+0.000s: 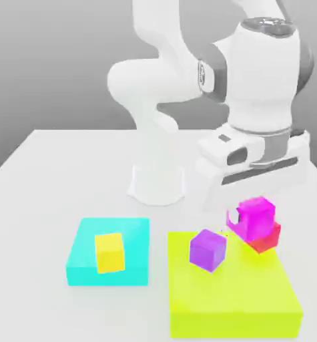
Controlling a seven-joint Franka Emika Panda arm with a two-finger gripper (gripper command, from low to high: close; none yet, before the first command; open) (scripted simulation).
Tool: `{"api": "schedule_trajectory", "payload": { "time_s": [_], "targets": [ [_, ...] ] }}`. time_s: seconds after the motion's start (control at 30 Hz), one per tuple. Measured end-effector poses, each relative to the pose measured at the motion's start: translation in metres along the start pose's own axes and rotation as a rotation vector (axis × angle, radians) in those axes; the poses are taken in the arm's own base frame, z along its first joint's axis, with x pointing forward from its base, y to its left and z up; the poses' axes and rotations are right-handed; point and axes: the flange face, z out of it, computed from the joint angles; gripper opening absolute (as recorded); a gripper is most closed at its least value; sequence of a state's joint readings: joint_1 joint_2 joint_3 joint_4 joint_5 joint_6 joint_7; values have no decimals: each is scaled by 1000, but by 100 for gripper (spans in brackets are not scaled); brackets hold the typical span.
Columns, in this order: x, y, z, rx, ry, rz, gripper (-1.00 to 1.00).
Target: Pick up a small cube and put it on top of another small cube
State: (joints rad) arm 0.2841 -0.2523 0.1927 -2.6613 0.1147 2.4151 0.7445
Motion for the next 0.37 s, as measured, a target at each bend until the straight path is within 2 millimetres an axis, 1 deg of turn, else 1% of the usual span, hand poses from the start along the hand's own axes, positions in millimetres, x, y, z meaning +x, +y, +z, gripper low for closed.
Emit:
{"api": "schedule_trajectory", "payload": {
  "time_s": [0.07, 0.1, 0.13, 0.23, 0.27, 0.37],
  "targets": [
    [-40, -7, 0, -13, 8, -2, -100],
    [-50, -8, 6, -17, 12, -2, -100],
    [-54, -8, 15, -20, 15, -1, -100],
    [-57, -8, 49, -24, 18, -1, -100],
    [-58, -7, 60, -23, 18, -2, 100],
    [-58, -7, 60, -23, 18, -2, 100]
  ]
}}
